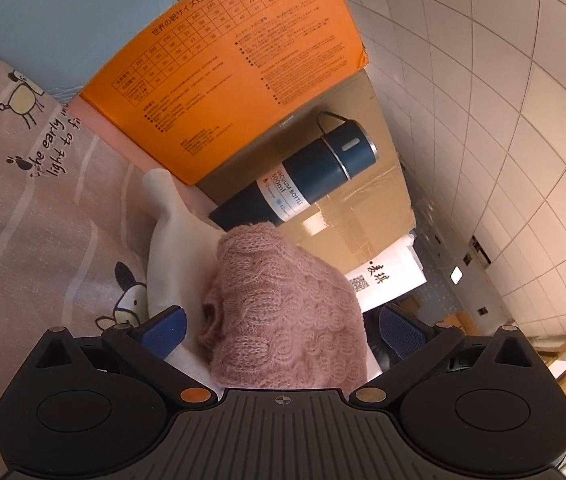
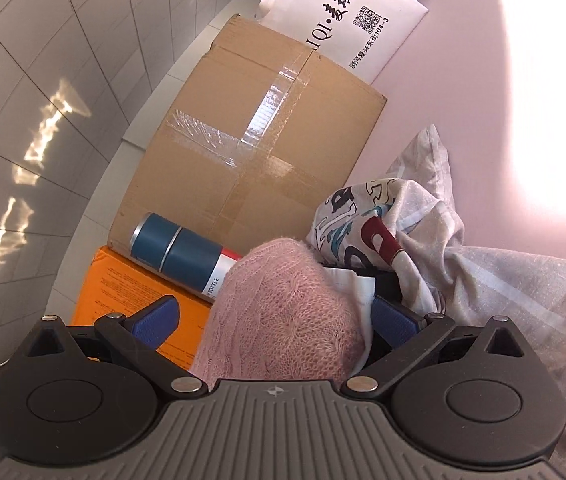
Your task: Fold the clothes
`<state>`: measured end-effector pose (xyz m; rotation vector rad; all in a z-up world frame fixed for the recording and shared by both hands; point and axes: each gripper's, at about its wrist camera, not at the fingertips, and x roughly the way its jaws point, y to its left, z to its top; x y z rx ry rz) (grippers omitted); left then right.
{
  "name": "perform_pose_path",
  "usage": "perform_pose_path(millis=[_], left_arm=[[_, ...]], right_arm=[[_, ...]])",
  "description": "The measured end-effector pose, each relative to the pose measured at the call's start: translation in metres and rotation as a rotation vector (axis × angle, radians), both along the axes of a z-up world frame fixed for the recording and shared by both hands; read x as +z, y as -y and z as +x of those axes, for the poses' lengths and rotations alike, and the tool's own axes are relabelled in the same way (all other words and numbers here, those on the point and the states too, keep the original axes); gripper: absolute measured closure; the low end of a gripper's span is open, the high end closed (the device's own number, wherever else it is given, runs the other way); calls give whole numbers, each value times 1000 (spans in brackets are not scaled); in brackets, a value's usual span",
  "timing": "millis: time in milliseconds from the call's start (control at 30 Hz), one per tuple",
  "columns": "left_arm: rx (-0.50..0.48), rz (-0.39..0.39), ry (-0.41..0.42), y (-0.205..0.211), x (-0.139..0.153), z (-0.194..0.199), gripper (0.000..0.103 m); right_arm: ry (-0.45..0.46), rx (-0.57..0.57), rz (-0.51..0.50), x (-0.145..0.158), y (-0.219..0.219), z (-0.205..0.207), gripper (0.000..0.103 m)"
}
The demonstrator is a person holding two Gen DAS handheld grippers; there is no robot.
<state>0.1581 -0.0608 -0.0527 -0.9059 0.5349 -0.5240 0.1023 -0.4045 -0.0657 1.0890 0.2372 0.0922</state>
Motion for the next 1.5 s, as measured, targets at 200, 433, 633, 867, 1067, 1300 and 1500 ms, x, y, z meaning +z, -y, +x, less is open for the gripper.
perform_pose_path(millis=[200, 433, 633, 867, 1067, 1300, 1500], left_arm=[[-41, 49, -8, 17, -9, 16, 0], [-70, 55, 11, 23, -21, 20, 0], [-88, 124, 37, 30, -22, 17, 0], [-86, 195, 90, 36, -20, 13, 1], [-65, 310, 163, 36, -8, 2, 47], [-12, 327, 317, 28, 13, -28, 63], [-1, 351, 385, 14, 32, -72, 63]], right_arm=[[104, 45, 92, -1, 6, -5, 0], [19, 71, 4, 2, -6, 7, 0], [-97, 49, -288, 6, -45, 28, 6], [-90, -1, -548, 15, -73, 24, 58], [24, 10, -575, 26, -80, 8, 68], [200, 103, -523, 43, -84, -14, 69], [324, 253, -386, 51, -84, -25, 69]])
